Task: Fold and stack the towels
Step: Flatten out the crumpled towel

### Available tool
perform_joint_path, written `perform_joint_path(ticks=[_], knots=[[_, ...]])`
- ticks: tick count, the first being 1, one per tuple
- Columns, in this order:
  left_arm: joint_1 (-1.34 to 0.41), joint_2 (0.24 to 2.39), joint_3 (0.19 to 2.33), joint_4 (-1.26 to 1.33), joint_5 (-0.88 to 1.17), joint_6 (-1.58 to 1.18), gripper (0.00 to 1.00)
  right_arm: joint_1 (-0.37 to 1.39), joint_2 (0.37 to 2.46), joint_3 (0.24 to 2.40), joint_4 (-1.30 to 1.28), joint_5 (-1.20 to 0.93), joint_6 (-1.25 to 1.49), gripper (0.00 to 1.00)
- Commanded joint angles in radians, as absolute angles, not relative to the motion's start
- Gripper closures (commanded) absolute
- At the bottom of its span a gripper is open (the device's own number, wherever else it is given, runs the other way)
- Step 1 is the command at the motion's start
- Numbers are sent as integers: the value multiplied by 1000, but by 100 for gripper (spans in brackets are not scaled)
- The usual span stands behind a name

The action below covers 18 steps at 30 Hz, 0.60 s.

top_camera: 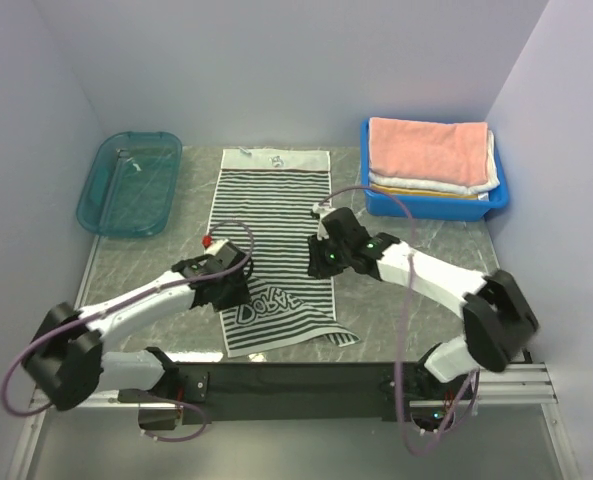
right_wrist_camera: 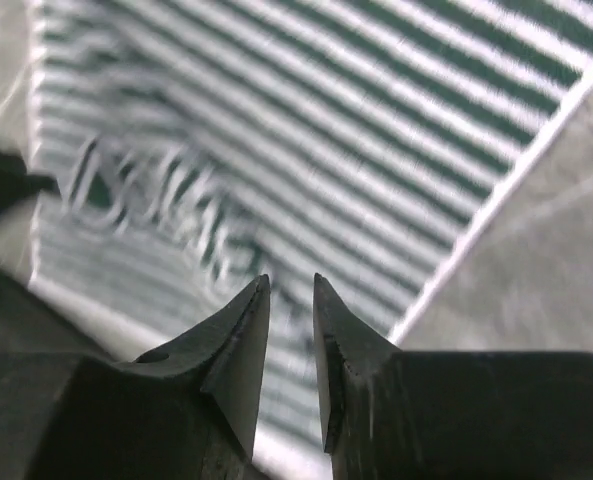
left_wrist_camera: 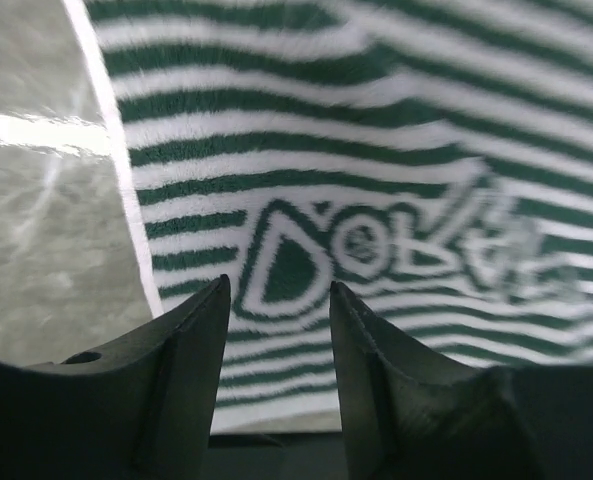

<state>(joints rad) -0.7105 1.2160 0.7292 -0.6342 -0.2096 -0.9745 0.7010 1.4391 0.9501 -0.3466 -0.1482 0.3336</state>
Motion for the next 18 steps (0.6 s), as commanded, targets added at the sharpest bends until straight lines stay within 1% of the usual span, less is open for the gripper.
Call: perform_joint_path(ticks=[1, 2, 5, 8, 11, 15, 18], knots=[[-709, 1294, 670, -464, -106, -980, 51, 664, 1564, 989, -187, -112, 374, 69], [-709, 1331, 663, -462, -101, -982, 51, 658, 1635, 1008, -163, -112, 377, 69], [-713, 1358, 644, -503, -81, -976, 52, 638, 1754, 1051, -140, -112, 387, 69], [-732, 1327, 612, -558, -71, -997, 52, 603, 1833, 1077, -130, -84, 400, 69], [-742, 1246, 554, -594, -43, -1035, 52, 545, 1900, 1114, -144, -61, 419, 68], [-750, 1172, 482, -592, 11, -1094, 52, 496, 1951, 1173, -175, -23, 417, 67], [-756, 1125, 451, -612, 41, -1107, 52, 480, 1936, 1196, -186, -2, 400, 66]])
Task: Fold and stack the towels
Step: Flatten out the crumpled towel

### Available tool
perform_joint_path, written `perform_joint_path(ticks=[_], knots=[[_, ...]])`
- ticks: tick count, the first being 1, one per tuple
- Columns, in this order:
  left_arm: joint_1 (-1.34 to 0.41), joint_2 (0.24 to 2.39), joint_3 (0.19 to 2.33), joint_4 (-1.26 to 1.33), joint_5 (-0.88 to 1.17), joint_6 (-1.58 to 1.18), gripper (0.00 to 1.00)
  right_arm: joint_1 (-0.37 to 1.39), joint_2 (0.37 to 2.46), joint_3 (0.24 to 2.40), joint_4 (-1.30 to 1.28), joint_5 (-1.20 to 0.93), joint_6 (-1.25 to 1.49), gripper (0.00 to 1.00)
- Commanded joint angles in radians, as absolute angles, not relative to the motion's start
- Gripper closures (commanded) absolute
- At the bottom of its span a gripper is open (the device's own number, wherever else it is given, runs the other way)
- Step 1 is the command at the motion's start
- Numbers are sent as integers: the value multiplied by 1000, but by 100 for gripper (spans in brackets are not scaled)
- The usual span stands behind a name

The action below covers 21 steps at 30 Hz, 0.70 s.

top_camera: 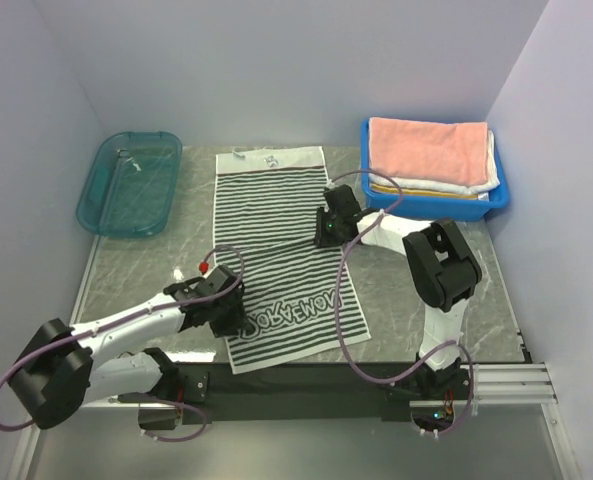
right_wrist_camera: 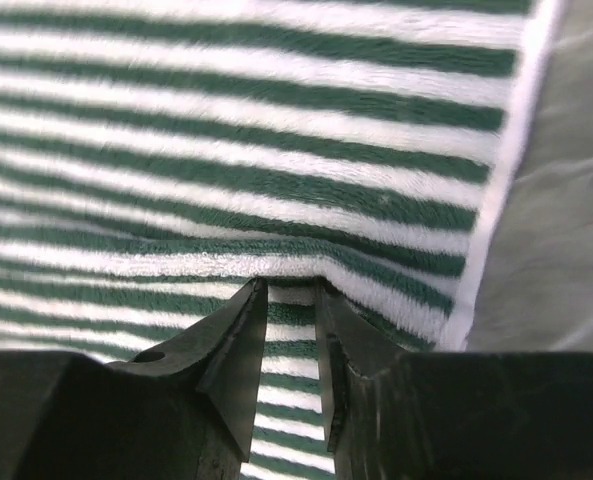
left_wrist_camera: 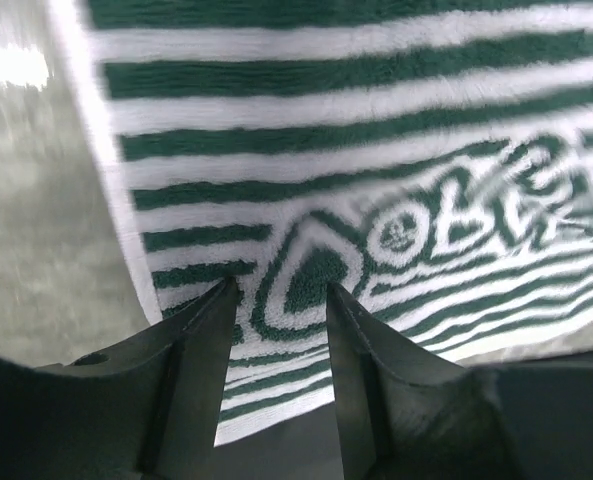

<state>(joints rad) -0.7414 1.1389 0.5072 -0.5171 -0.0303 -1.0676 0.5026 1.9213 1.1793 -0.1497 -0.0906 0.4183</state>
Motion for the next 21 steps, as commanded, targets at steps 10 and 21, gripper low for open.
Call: perform_joint_path(ticks=[10, 21], knots=[[-770, 973, 655, -839, -38, -1051, 37, 613, 1632, 1077, -287, 31, 313, 59], [-602, 1011, 902, -855, -307, -939, 17, 865, 1606, 907, -328, 100, 391, 47]])
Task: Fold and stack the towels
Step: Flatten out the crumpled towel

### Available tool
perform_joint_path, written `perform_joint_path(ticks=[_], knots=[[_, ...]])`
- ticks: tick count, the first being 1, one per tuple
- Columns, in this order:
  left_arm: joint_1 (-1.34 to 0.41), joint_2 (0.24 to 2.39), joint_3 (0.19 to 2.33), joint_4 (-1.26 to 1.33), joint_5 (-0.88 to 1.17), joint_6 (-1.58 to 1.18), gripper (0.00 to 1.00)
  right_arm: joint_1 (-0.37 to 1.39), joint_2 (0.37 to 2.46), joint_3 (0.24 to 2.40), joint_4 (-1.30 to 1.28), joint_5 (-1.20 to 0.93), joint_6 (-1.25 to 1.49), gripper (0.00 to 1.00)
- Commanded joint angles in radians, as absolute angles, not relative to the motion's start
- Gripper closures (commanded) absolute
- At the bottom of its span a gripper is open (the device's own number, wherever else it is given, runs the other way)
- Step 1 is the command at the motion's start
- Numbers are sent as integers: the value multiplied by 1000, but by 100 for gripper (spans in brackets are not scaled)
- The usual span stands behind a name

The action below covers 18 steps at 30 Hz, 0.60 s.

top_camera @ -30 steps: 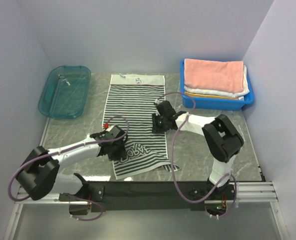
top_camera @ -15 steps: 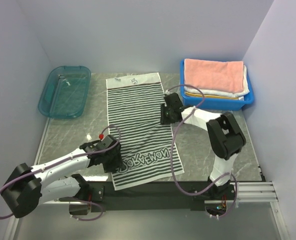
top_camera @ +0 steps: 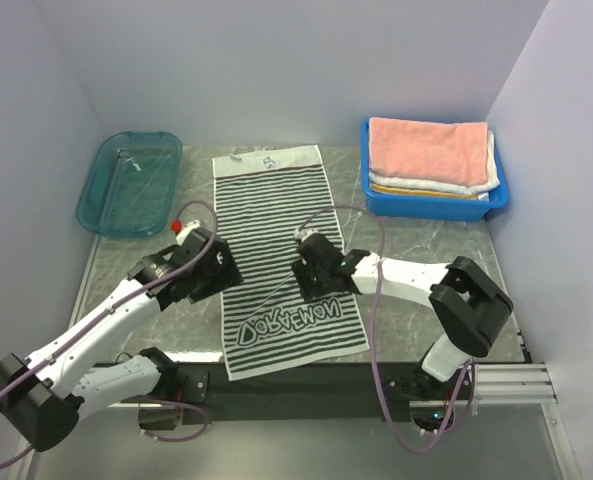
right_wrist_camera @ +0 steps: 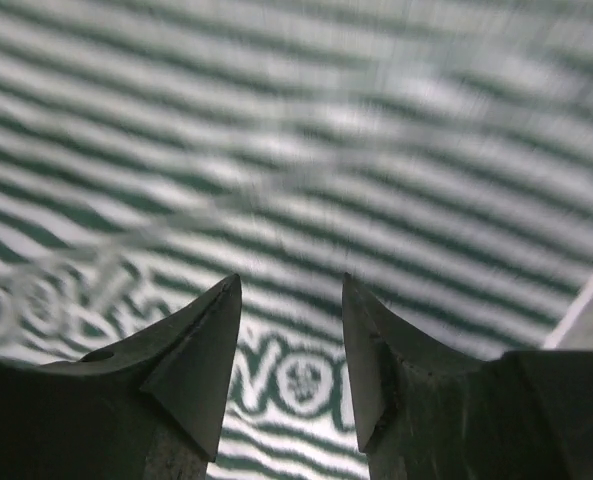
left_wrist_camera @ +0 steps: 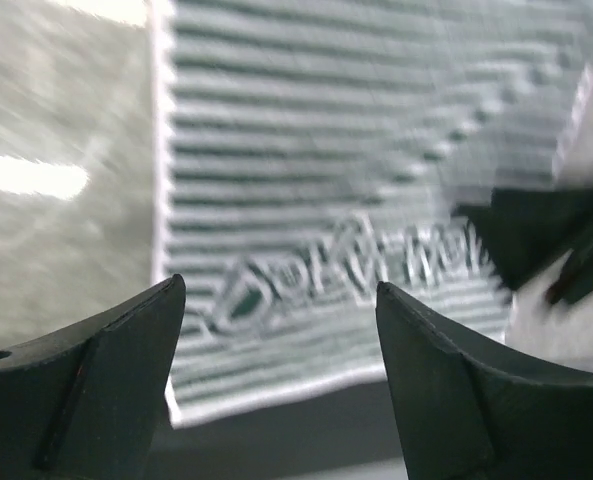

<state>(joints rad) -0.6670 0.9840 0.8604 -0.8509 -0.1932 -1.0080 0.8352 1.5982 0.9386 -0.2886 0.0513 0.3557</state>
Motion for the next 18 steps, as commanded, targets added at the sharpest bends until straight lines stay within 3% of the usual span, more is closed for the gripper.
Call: perform_joint_path(ticks=[1, 5, 12, 15, 18], knots=[[-579, 1018, 907, -841, -317, -924, 16, 877, 1606, 879, -330, 106, 397, 44], [-479, 1081, 942, -796, -347, -853, 16, 942, 1594, 805, -359, 88, 442, 40], [-472, 1101, 917, -761, -310, -856, 19, 1127, 1485, 741, -523, 46, 509, 39], [-474, 1133, 910, -730, -290, -856, 21, 1118, 1385, 819, -566, 90, 467, 38], [-472, 1212, 960, -695, -291, -856, 26, 997, 1344, 952, -569, 126, 365, 38]])
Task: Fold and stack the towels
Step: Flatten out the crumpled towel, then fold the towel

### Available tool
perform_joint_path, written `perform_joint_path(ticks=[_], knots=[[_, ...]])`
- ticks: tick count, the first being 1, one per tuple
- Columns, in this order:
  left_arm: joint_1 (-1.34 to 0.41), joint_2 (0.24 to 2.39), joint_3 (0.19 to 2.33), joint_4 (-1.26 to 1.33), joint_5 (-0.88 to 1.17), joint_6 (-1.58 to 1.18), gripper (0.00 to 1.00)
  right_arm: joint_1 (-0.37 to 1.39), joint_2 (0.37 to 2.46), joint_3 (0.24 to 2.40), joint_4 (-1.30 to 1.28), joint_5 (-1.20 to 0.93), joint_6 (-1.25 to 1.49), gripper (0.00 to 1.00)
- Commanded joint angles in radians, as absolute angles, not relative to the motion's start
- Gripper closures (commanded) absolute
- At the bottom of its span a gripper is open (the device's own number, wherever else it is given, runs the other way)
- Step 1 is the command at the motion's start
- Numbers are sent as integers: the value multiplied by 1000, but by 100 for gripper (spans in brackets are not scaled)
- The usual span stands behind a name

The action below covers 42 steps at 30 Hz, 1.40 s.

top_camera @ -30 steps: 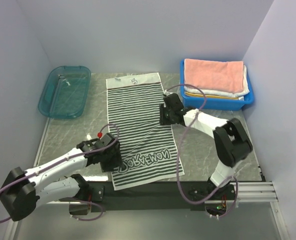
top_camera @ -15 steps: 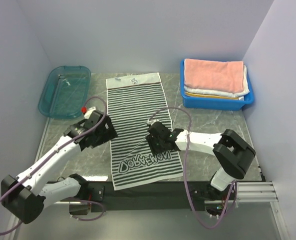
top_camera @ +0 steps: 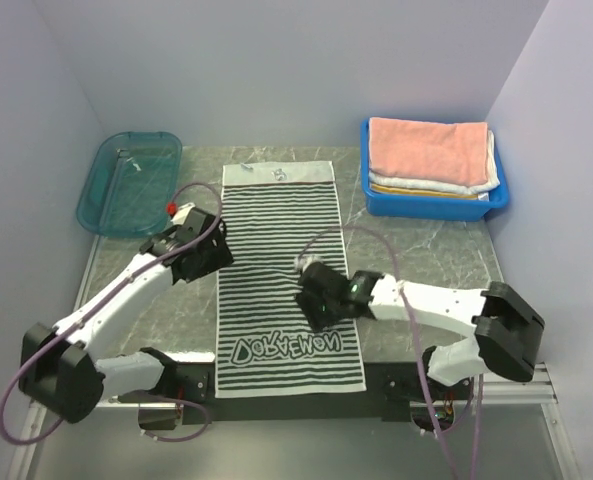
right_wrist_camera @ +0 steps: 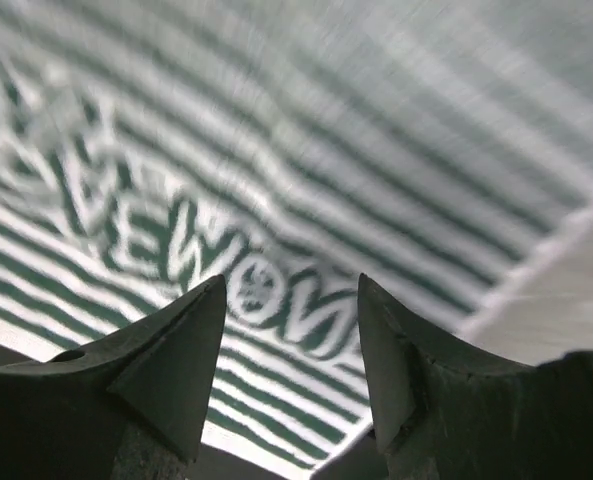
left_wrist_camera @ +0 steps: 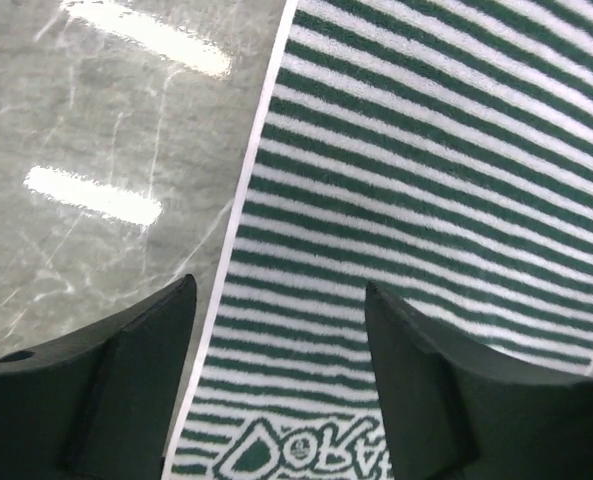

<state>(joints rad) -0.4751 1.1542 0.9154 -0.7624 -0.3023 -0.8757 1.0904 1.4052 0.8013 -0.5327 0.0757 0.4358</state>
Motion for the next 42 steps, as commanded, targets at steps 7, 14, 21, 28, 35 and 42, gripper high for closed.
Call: perform_joint_path(ticks=[7, 14, 21, 28, 35, 42], knots=[[-436, 1567, 1228, -635, -333, -827, 38, 698, 1581, 1256, -448, 101, 238, 58], [-365, 1962, 1616, -666, -339, -759, 42, 577, 1905, 1537, -428, 80, 239, 61], [-354, 2089, 1617, -650, -292, -764, 44, 557, 2060, 1571, -410, 35, 265, 61], [-357, 1972, 1288, -588, -227, -866, 45, 564, 1971, 1341, -390, 17, 285, 61], [-458, 1760, 942, -541, -187, -934, 42, 638, 1787, 1028, -390, -46, 307, 61], [-597, 1496, 735, -577, -150, -1005, 35, 742, 1528, 881, -480, -119, 301, 60]])
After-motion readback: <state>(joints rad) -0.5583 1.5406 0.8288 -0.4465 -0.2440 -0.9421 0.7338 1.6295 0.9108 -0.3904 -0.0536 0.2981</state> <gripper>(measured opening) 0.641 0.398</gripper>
